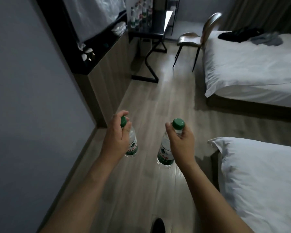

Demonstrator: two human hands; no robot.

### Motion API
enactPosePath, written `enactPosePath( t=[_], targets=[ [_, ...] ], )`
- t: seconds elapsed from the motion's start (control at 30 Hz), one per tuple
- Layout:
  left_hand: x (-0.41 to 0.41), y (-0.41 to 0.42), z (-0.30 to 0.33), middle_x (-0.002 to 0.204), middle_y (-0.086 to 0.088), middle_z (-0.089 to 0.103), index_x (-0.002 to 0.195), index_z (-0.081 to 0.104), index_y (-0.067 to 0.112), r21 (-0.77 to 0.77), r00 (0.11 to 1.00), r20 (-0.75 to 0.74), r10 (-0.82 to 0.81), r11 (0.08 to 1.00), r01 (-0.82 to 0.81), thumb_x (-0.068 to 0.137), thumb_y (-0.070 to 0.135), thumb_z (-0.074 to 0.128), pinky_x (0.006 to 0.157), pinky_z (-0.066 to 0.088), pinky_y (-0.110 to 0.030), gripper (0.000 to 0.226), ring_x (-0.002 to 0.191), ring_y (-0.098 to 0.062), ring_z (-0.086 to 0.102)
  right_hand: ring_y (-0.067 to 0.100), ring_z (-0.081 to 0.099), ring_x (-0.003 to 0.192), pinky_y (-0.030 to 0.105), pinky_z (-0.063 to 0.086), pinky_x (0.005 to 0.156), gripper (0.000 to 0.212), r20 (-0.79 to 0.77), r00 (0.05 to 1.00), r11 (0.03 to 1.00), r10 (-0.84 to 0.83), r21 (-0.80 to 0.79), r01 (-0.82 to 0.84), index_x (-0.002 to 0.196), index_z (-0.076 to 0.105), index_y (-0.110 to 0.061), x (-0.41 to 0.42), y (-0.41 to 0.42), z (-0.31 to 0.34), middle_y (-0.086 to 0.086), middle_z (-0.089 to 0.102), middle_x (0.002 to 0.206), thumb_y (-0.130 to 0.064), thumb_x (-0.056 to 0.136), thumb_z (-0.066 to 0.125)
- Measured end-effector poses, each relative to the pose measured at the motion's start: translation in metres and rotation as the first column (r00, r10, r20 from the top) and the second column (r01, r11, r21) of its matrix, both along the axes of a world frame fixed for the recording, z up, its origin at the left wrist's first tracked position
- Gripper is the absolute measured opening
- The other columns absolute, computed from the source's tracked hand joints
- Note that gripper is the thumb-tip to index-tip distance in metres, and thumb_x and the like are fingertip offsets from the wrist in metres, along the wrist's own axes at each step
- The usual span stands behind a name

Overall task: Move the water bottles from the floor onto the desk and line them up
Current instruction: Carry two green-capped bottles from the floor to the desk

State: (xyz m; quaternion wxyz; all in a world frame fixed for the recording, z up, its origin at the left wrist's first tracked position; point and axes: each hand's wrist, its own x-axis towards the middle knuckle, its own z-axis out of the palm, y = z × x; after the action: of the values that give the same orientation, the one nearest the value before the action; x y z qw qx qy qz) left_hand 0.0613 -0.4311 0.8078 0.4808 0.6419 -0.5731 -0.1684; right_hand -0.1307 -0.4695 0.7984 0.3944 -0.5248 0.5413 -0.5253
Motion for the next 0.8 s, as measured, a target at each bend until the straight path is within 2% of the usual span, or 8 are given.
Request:
enactPosePath(
  t=[0.1,0.2,0.27,0.37,0.53,0.67,0.73,0.8],
  targets=[
    [-0.019,-0.029,0.004,0.112,0.002,0.059,0.123,0.047,0.033,-0.017,1.000,0.000,-0.026,1.000,0.026,0.100,0.017,0.051,0.086,0.034,-0.001,0.028,0.103,0.007,0.053,0.021,0.063,0.070,0.028,0.050,0.065,0.026,0.015,1.000,1.000,-0.019,-0.019,0.019,0.084,0.060,-0.011,-0.022,-0.026,0.006,0.008,0.065,0.077,-0.035,0.090,0.068],
    [-0.033,-0.056,0.008,0.110,0.003,0.058,0.124,0.050,0.026,-0.049,0.999,0.046,-0.029,0.998,0.031,0.096,0.024,0.049,0.086,0.033,-0.001,0.028,0.102,0.011,0.051,0.023,0.063,0.073,0.029,0.050,0.067,0.025,0.031,0.999,0.999,-0.021,-0.040,0.023,0.084,0.060,-0.013,-0.038,-0.050,0.012,0.007,0.065,0.078,-0.036,0.091,0.068],
    [-0.039,-0.071,0.011,0.110,0.004,0.058,0.125,0.050,0.024,-0.061,0.997,0.064,-0.046,0.997,0.050,0.097,0.024,0.049,0.088,0.034,-0.003,0.028,0.103,0.010,0.051,0.016,0.060,0.067,0.028,0.049,0.065,0.023,0.033,0.999,0.998,-0.031,-0.058,0.033,0.081,0.059,-0.015,-0.046,-0.067,0.015,-0.001,0.063,0.073,-0.034,0.090,0.068],
    [-0.042,-0.097,0.015,0.110,0.006,0.058,0.126,0.049,0.024,-0.052,0.995,0.071,-0.071,0.996,0.075,0.099,0.021,0.050,0.091,0.038,-0.011,0.027,0.105,0.003,0.053,0.004,0.054,0.061,0.019,0.046,0.059,0.021,0.038,0.998,0.996,-0.041,-0.080,0.044,0.077,0.056,-0.022,-0.049,-0.093,0.017,-0.011,0.059,0.067,-0.032,0.090,0.069],
    [-0.039,-0.158,0.012,0.110,0.004,0.058,0.126,0.049,0.024,-0.031,0.994,0.059,-0.092,0.995,0.093,0.100,0.018,0.051,0.092,0.038,-0.011,0.026,0.105,-0.004,0.055,0.001,0.054,0.060,0.012,0.044,0.058,0.020,0.055,0.998,0.996,-0.023,-0.084,0.027,0.081,0.058,-0.017,-0.046,-0.146,0.013,-0.010,0.060,0.068,-0.031,0.091,0.069],
    [-0.032,-0.219,0.006,0.108,0.009,0.056,0.124,0.047,0.031,-0.042,0.990,0.022,-0.138,0.989,0.138,0.098,0.027,0.048,0.089,0.036,-0.007,0.027,0.104,-0.003,0.054,-0.004,0.054,0.059,0.008,0.042,0.056,0.019,0.040,0.998,0.993,-0.041,-0.111,0.045,0.081,0.059,-0.014,-0.038,-0.203,0.015,-0.015,0.061,0.068,-0.027,0.091,0.069],
    [-0.026,-0.254,0.006,0.109,0.008,0.056,0.123,0.046,0.035,-0.043,0.987,0.018,-0.162,0.986,0.163,0.095,0.034,0.046,0.089,0.037,-0.010,0.027,0.104,-0.004,0.054,0.000,0.054,0.061,0.013,0.044,0.059,0.019,0.039,0.996,0.989,-0.080,-0.120,0.084,0.081,0.059,-0.014,-0.034,-0.233,0.021,-0.006,0.062,0.070,-0.027,0.090,0.070],
    [-0.022,-0.289,0.008,0.110,0.006,0.056,0.122,0.045,0.037,-0.045,0.984,0.018,-0.176,0.983,0.177,0.094,0.042,0.042,0.088,0.039,-0.013,0.028,0.104,-0.005,0.055,0.010,0.057,0.066,0.024,0.047,0.064,0.021,0.037,0.995,0.989,-0.091,-0.113,0.094,0.084,0.059,-0.012,-0.032,-0.262,0.027,0.005,0.064,0.076,-0.029,0.089,0.070]
  ],
)
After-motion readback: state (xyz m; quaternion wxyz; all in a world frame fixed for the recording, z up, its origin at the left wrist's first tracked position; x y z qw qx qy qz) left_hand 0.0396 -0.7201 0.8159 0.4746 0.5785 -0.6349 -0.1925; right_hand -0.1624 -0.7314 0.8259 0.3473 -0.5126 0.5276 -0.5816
